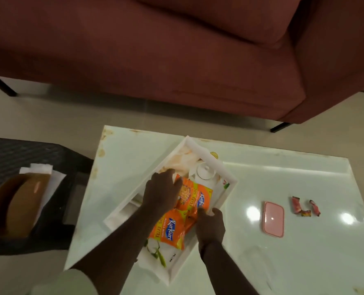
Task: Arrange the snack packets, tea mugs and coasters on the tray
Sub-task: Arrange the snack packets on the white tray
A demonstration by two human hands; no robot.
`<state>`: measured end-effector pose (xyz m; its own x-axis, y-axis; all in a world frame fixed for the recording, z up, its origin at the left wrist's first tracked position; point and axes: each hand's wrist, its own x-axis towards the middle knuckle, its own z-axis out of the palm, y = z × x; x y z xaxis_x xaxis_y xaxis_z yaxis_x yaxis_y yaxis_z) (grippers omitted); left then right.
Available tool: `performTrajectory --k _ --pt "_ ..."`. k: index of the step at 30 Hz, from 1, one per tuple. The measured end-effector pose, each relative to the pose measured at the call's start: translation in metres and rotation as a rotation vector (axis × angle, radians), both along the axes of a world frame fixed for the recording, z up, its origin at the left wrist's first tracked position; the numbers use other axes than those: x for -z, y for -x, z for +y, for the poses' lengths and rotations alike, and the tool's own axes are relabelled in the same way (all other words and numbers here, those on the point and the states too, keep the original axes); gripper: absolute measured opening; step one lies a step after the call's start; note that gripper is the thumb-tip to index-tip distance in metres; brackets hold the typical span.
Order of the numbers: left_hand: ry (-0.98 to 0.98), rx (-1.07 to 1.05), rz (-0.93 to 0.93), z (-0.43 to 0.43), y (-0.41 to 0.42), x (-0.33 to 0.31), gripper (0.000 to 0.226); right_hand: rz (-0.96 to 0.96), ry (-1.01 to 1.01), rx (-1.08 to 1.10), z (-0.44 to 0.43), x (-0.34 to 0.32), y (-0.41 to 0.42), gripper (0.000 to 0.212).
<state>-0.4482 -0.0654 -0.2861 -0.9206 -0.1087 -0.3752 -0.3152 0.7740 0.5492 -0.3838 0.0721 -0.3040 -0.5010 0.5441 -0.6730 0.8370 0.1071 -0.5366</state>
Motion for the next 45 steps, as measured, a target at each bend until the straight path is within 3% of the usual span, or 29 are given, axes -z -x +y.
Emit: performTrajectory --k 3,5,9,15,17,20,26,30,32,35,36,38,40,45 --pt "-0.064 -0.070 -0.168 0.015 0.018 0.020 0.048 0.028 -0.006 -0.086 0.002 0.010 0.009 0.051" --pt "-0.131 -0.119 -0.235 0.016 0.024 0.028 0.047 0.038 -0.053 -0.107 0.006 0.007 0.015 0.036" --pt "-0.339 -0.342 -0.155 0.001 0.034 0.024 0.037 0.171 -0.138 -0.182 0.017 -0.018 0.044 0.013" --pt "-0.740 -0.862 -0.116 -0.009 0.050 0.028 0.026 0.338 -0.384 -0.492 0.013 -0.043 0.142 0.024" --pt "-0.768 -0.905 -0.129 -0.004 0.055 0.036 0.016 0.312 -0.463 -0.552 0.011 -0.036 0.166 0.027" --pt "-0.624 -0.901 -0.093 0.006 0.059 0.048 0.016 0.249 -0.497 -0.570 0.013 -0.019 0.184 0.027" --pt "-0.339 -0.835 0.012 0.015 0.064 0.057 0.023 0.195 -0.519 -0.560 0.021 0.011 0.183 0.027" --pt "-0.213 -0.701 0.053 0.005 0.059 0.047 0.038 0.382 -0.441 -0.383 0.025 0.005 0.166 0.054" --pt "-0.186 -0.583 0.077 -0.008 0.045 0.041 0.035 0.430 -0.410 -0.324 0.029 -0.011 0.132 0.054" --pt "-0.240 -0.363 0.032 -0.028 0.017 0.031 0.023 0.204 -0.262 -0.283 0.029 -0.031 0.056 0.011" --pt "-0.233 -0.272 0.000 -0.032 0.011 0.026 0.023 0.105 -0.159 -0.262 0.027 -0.037 0.031 0.009" --pt "-0.204 -0.115 -0.087 -0.038 0.006 0.022 0.031 -0.053 0.004 -0.222 0.024 -0.039 -0.007 0.024" --pt "-0.150 -0.002 -0.200 -0.036 0.009 0.024 0.044 -0.149 0.101 -0.162 0.019 -0.035 -0.029 0.026" --pt "-0.047 0.178 -0.369 -0.025 0.017 0.033 0.049 -0.160 0.259 0.037 -0.007 -0.016 -0.040 0.042"
